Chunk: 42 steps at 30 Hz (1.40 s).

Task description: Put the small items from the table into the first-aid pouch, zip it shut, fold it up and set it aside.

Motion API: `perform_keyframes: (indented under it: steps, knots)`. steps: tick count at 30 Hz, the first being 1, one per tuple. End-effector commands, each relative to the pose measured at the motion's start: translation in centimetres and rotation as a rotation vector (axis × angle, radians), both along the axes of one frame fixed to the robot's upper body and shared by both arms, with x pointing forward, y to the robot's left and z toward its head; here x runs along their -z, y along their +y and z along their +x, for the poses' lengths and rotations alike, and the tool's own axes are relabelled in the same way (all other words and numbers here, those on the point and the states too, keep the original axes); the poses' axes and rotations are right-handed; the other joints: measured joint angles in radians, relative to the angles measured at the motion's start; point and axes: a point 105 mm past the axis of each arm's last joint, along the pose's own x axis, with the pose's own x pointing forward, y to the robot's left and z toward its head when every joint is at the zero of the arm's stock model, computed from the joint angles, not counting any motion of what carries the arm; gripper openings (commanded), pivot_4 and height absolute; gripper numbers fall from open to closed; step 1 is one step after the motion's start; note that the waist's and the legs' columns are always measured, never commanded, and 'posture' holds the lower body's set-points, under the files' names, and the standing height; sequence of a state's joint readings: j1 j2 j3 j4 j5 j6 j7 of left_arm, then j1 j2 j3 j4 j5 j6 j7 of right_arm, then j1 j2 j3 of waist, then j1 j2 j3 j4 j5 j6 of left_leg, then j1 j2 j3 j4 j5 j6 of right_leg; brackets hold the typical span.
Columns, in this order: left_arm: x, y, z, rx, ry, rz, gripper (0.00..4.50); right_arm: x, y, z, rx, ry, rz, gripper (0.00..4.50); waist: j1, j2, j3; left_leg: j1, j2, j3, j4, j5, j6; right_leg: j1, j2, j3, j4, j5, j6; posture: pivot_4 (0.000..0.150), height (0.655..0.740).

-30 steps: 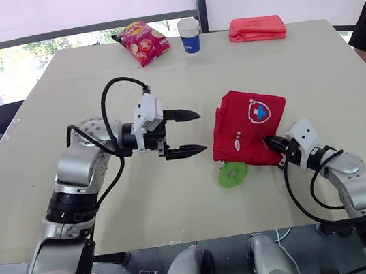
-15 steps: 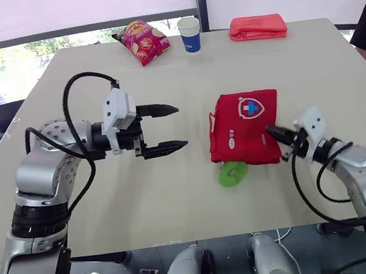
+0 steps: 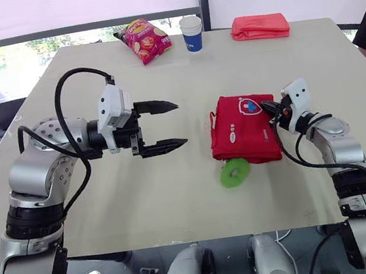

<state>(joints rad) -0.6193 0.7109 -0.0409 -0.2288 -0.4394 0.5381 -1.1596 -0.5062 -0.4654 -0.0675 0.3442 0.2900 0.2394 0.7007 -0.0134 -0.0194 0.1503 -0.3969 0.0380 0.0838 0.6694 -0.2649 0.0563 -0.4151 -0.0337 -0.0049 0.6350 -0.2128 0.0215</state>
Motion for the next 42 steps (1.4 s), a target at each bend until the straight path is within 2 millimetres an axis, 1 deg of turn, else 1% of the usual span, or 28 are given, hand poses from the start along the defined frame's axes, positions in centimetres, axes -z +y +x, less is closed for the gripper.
perform_keyframes:
  steps: [1, 3, 5, 7, 10, 11, 12, 13, 14, 15, 17, 18, 19, 20, 22, 24, 26, 31, 38, 39, 40, 42]
  knots:
    - [-1.8, 0.0, -0.5, 0.003, -0.07, -0.014, 4.47, 3.2, 1.2, -1.1, -0.076, 0.111, -0.062, 0.0, -0.003, 0.0, 0.0, 0.0, 0.0, 0.0, 0.0, 0.0, 0.0, 0.0, 0.0, 0.0, 0.0, 0.0, 0.0, 0.15, 0.74]
    - [-1.7, 0.1, -0.5, -0.005, -0.07, -0.009, 4.47, 3.9, 1.4, -1.3, -0.075, 0.129, -0.081, 0.0, -0.007, -0.001, -0.001, 0.002, 0.001, 0.0, 0.0, 0.0, 0.0, 0.0, 0.001, 0.0, 0.001, 0.0, 0.0, 0.15, 0.74]
    - [-1.7, 0.2, -0.5, -0.008, -0.07, -0.007, 4.47, 3.6, 1.3, -1.1, -0.05, 0.098, -0.083, 0.0, -0.01, -0.001, -0.001, 0.003, 0.001, 0.001, 0.0, 0.0, 0.0, 0.0, 0.001, 0.001, 0.003, -0.002, 0.003, 0.15, 0.74]
    - [-1.7, 0.2, -0.5, -0.01, -0.069, -0.008, 4.47, 2.2, 0.5, -0.6, 0.002, 0.031, -0.083, 0.0, -0.014, -0.001, -0.001, 0.005, 0.001, 0.001, 0.0, 0.001, -0.001, 0.001, 0.001, 0.002, 0.004, -0.002, 0.003, 0.15, 0.74]
    - [-1.8, 0.4, -0.7, -0.01, -0.068, -0.005, 4.47, -0.1, -0.2, -1.0, 0.008, -0.013, -0.015, 0.0, -0.017, -0.001, 0.0, 0.005, 0.001, 0.001, 0.0, 0.001, -0.001, 0.0, 0.001, 0.002, 0.005, -0.002, 0.003, 0.15, 0.74]
    - [-1.8, 0.4, -0.7, -0.009, -0.066, -0.004, 4.5, -0.5, -0.3, -1.3, 0.0, -0.013, 0.005, 0.53, -0.016, -0.001, 0.0, 0.004, 0.001, 0.001, 0.0, 0.001, -0.001, 0.0, 0.001, 0.002, 0.005, -0.002, 0.003, 0.15, 0.74]
    - [-1.8, 0.5, -0.8, -0.009, -0.063, -0.002, 4.5, -0.9, -0.4, -1.7, -0.012, -0.009, 0.019, 0.71, -0.016, -0.001, 0.0, 0.004, 0.001, 0.001, 0.0, 0.001, -0.001, 0.0, 0.001, 0.002, 0.005, -0.002, 0.003, 0.15, 0.74]
    - [-1.8, 0.6, -0.8, -0.009, -0.061, -0.001, 4.5, -1.4, -0.6, -2.0, -0.012, -0.01, 0.033, 1.3, -0.015, 0.0, 0.0, 0.003, 0.001, 0.001, 0.0, 0.001, -0.001, 0.0, 0.0, 0.002, 0.005, -0.001, 0.003, 0.15, 0.74]
    - [-1.8, 0.6, -0.8, -0.01, -0.061, 0.0, 4.5, -2.0, -0.8, -2.3, -0.015, -0.008, 0.061, 1.74, -0.014, 0.0, 0.0, 0.003, 0.001, 0.001, 0.0, 0.001, -0.001, 0.0, 0.0, 0.002, 0.004, -0.001, 0.003, 0.15, 0.74]
    - [-1.9, 0.6, -0.7, -0.011, -0.063, 0.001, 4.5, -2.6, -1.1, -2.6, -0.016, -0.006, 0.095, 1.97, -0.013, 0.0, 0.0, 0.003, 0.001, 0.001, 0.0, 0.001, -0.001, 0.0, 0.0, 0.002, 0.004, -0.002, 0.003, 0.15, 0.74]
    - [-1.9, 0.7, -0.7, -0.013, -0.066, 0.001, 4.5, -3.5, -1.8, -3.1, -0.012, 0.012, 0.161, 2.88, -0.011, 0.0, 0.0, 0.003, 0.001, 0.001, 0.0, 0.001, -0.001, 0.0, 0.0, 0.002, 0.004, -0.002, 0.003, 0.15, 0.74]
    - [-2.0, 0.7, -0.7, -0.014, -0.067, 0.0, 4.5, -3.7, -2.1, -3.4, -0.014, 0.031, 0.192, 3.45, -0.009, 0.0, 0.0, 0.003, 0.001, 0.001, 0.0, 0.001, -0.001, 0.0, 0.0, 0.002, 0.004, -0.002, 0.003, 0.15, 0.74]
    - [-2.0, 0.7, -0.7, -0.014, -0.068, 0.0, 4.5, -3.7, -2.5, -3.6, -0.005, 0.052, 0.205, 3.82, -0.006, 0.0, 0.0, 0.003, 0.001, 0.001, 0.0, 0.001, -0.001, 0.0, 0.0, 0.002, 0.004, -0.002, 0.002, 0.15, 0.74]
    - [-2.1, 0.7, -0.7, -0.014, -0.07, 0.0, 4.5, -3.2, -3.3, -3.8, 0.016, 0.099, 0.223, 4.43, -0.003, 0.0, 0.0, 0.003, 0.001, 0.001, 0.0, 0.001, -0.001, 0.0, 0.0, 0.002, 0.004, -0.002, 0.002, 0.15, 0.74]
    - [-2.1, 0.7, -0.7, -0.014, -0.072, 0.0, 4.5, -2.6, -4.2, -4.2, 0.042, 0.17, 0.257, 4.43, 0.001, 0.0, 0.0, 0.003, 0.001, 0.001, 0.0, 0.001, -0.001, 0.0, 0.0, 0.001, 0.004, -0.002, 0.002, 0.15, 0.74]
    - [-2.2, 0.7, -0.7, -0.012, -0.076, -0.001, 4.5, -2.0, -3.7, -5.0, -0.002, 0.264, 0.323, 4.43, 0.002, 0.0, 0.0, 0.002, 0.001, 0.001, 0.0, 0.001, -0.001, 0.0, 0.0, 0.001, 0.004, -0.002, 0.002, 0.15, 0.74]
    - [-2.3, 0.6, -0.7, -0.008, -0.081, -0.004, 4.5, -1.3, -2.8, -5.5, -0.045, 0.342, 0.359, 4.43, 0.002, 0.0, 0.0, 0.002, 0.001, 0.001, -0.001, 0.001, -0.001, 0.0, 0.0, 0.001, 0.003, -0.002, 0.001, 0.15, 0.74]
    - [-2.6, 0.7, -0.8, -0.009, -0.092, -0.002, 4.5, 0.8, -2.0, -5.3, -0.032, 0.422, 0.297, 4.43, -0.001, 0.0, 0.0, 0.002, 0.001, 0.001, 0.0, 0.0, -0.001, -0.001, 0.0, 0.002, 0.003, -0.003, 0.002, 0.15, 0.74]
    - [-2.6, 0.9, -0.9, -0.018, -0.094, 0.0, 4.5, 0.8, 0.2, -5.5, -0.107, 0.465, 0.381, 4.43, 0.0, 0.0, 0.0, 0.001, 0.001, 0.001, -0.001, 0.0, -0.001, -0.002, 0.0, 0.001, 0.003, -0.003, 0.003, 0.15, 0.74]
    - [-2.6, 0.9, -0.9, -0.019, -0.095, 0.0, 4.5, 0.9, 0.4, -5.4, -0.1, 0.472, 0.392, 3.91, -0.001, 0.0, 0.0, 0.001, 0.001, 0.001, -0.001, 0.0, -0.001, -0.002, 0.0, 0.001, 0.003, -0.003, 0.003, 0.15, 0.74]
    - [-2.6, 1.0, -0.8, -0.021, -0.096, -0.001, 4.5, 1.0, 0.4, -5.3, -0.086, 0.475, 0.402, 3.6, -0.001, 0.0, 0.0, 0.001, 0.001, 0.001, 0.0, 0.0, -0.001, -0.002, 0.001, 0.001, 0.003, -0.003, 0.003, 0.15, 0.74]
    - [-2.7, 1.0, -0.8, -0.028, -0.101, -0.005, 4.5, 0.8, 0.5, -4.9, -0.07, 0.464, 0.414, 2.64, 0.0, 0.0, 0.0, 0.001, 0.001, 0.001, 0.0, 0.0, -0.001, -0.002, 0.0, 0.001, 0.004, -0.003, 0.003, 0.15, 0.74]
